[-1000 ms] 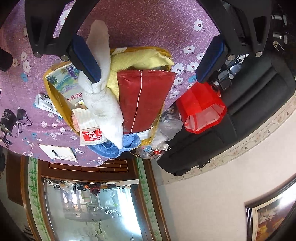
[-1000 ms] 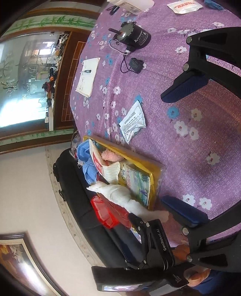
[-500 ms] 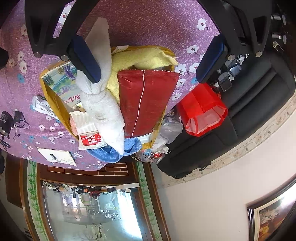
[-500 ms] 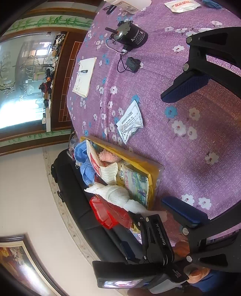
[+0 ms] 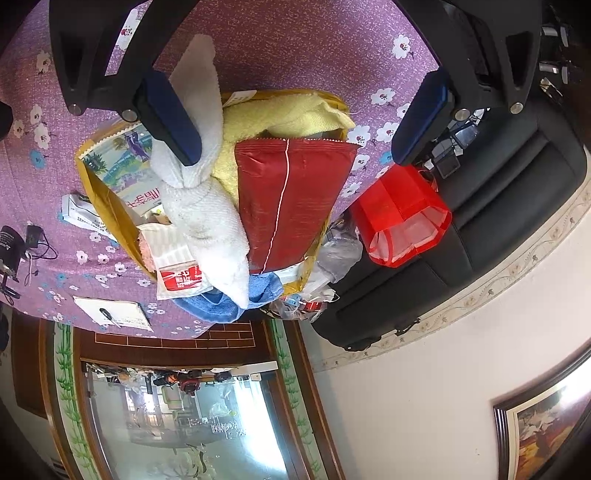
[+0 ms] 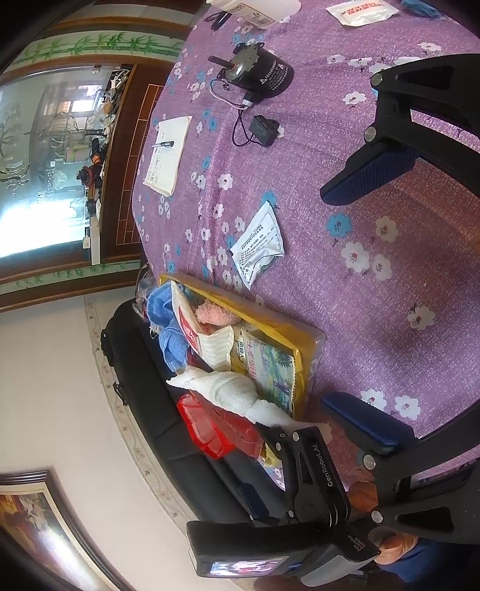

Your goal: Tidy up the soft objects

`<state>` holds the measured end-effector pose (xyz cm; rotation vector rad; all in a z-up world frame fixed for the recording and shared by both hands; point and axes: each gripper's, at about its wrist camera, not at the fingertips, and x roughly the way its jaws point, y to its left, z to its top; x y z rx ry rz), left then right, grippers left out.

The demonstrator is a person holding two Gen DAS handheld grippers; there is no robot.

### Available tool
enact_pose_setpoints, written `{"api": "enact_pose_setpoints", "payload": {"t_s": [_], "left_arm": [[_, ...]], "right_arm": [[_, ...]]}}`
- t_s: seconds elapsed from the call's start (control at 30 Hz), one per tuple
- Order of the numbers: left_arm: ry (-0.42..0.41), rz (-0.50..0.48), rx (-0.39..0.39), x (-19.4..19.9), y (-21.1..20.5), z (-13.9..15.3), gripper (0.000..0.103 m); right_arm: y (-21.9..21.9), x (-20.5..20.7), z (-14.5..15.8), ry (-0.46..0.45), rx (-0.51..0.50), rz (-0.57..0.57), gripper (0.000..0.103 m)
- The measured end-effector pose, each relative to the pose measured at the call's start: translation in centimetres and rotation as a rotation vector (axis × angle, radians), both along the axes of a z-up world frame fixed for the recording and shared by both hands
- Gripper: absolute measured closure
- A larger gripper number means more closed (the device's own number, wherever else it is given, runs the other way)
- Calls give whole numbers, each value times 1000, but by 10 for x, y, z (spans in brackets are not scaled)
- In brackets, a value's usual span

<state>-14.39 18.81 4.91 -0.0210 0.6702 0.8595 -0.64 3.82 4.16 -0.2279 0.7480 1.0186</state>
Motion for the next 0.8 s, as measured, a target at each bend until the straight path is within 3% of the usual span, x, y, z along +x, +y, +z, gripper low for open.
{"api": "enact_pose_setpoints", "payload": {"t_s": [0.8], "left_arm": [[19,7,35,1,-2,1,0]], "right_arm": [[1,2,-2,4,-7,-13,0]]}}
